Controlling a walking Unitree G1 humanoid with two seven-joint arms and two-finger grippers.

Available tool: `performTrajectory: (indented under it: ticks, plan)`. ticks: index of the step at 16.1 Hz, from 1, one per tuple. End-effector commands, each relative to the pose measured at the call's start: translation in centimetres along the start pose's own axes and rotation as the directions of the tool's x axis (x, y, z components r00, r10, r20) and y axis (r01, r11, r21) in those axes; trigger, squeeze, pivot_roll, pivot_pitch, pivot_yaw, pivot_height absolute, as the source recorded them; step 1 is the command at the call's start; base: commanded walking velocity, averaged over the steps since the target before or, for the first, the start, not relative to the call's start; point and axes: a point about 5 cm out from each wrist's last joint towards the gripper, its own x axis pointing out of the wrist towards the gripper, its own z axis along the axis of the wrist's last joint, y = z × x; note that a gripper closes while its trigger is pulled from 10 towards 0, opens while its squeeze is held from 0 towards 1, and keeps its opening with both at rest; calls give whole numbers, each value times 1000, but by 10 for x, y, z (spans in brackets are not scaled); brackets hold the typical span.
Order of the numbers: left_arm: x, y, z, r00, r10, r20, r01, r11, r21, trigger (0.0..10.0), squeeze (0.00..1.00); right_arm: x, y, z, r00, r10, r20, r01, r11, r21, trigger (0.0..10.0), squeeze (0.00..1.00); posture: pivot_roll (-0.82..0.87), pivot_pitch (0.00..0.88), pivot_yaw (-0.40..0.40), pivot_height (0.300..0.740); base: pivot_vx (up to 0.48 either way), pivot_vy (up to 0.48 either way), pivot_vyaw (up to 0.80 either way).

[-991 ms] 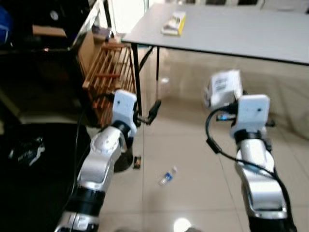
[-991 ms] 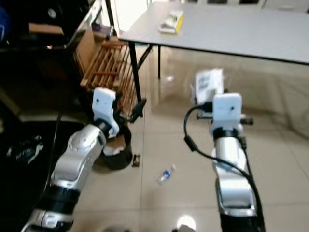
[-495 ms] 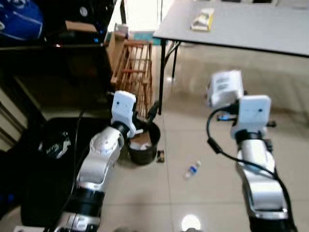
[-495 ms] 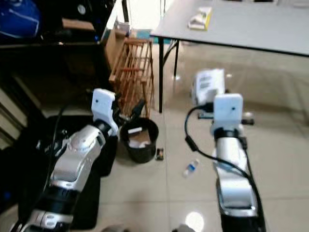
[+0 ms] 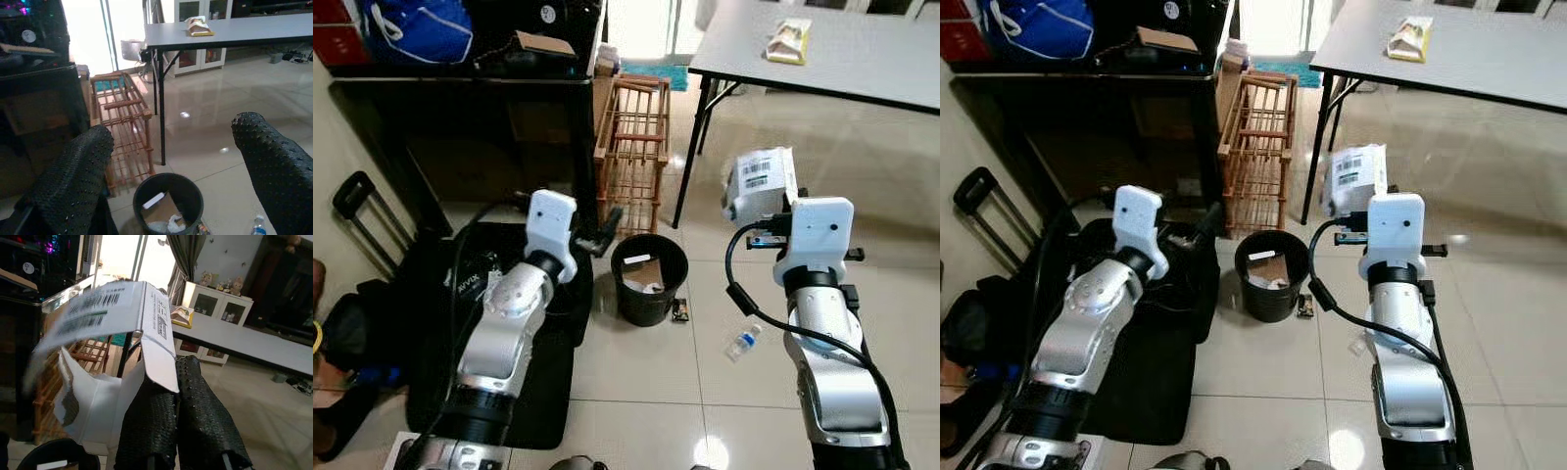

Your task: Picking trash to rubbish bin

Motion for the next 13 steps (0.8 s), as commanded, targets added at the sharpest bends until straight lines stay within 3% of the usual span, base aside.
performTrajectory:
  ticks: [1,5,10,13]
  plan:
    - [-1,0,3,999,33,25,-33,999,11,10000,0,-1,-2,1,1000,-6,5,6,1000,3,10000,0,-29,93,16,740,0,0,0]
    - [-4,0,-5,992,122,27,-123,992,33,10000,0,-3,-2,-3,1000,-3,-13,3,1000,6,10000,0,-28,91,18,740,0,0,0]
    - [-21,20,-23,975,222,-4,-221,970,97,10000,0,-19,-7,-19,997,3,-74,-3,1000,0,10000,0,-25,95,24,740,0,0,0]
    - [-25,19,-28,967,256,-7,-255,962,95,10000,0,-23,-7,-24,996,2,-95,-1,1000,4,10000,0,-34,97,30,740,0,0,0]
